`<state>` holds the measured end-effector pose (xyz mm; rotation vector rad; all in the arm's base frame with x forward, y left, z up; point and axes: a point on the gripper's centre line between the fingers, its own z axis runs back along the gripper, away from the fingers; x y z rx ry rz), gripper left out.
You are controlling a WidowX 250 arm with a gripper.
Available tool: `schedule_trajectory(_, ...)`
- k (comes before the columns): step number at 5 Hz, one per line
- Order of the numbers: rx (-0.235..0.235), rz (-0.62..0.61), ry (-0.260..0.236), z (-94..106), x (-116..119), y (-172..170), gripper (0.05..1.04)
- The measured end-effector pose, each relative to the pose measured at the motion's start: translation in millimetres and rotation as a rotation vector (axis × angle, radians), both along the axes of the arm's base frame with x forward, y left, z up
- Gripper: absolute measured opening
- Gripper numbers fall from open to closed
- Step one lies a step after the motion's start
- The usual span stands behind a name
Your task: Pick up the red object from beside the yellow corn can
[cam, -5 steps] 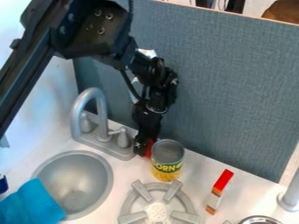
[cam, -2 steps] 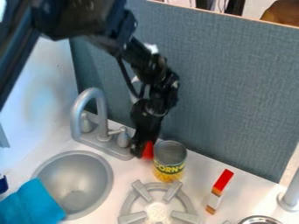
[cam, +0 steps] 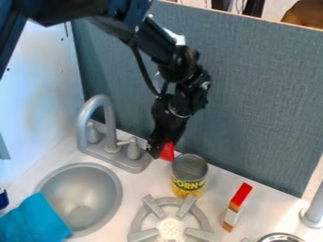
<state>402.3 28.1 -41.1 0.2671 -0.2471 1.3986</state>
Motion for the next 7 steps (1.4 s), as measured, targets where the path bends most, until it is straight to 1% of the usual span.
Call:
schedule_trajectory(1,0.052,-0.074,-0.059,21.5,-4.6,-10.8,0.833)
schedule_trajectory(2,0.098,-0.188,-0.122,31.8,-6.8,-35.6,0.833)
schedule_trajectory(3,0.131,-0.308,-0.171,41.2,-15.7,-62.7,0.833)
schedule_trajectory(4,0.130,-0.438,-0.229,42.1,-16.9,-91.4,0.833)
schedule_trajectory(5,0.176,-0.531,-0.269,43.0,-27.0,-110.0,0.833)
schedule_trajectory(6,0.176,-0.646,-0.348,59.5,-40.0,-129.4,0.833)
schedule_trajectory(7,0.137,-0.715,-0.366,66.6,-47.8,-134.4,0.833)
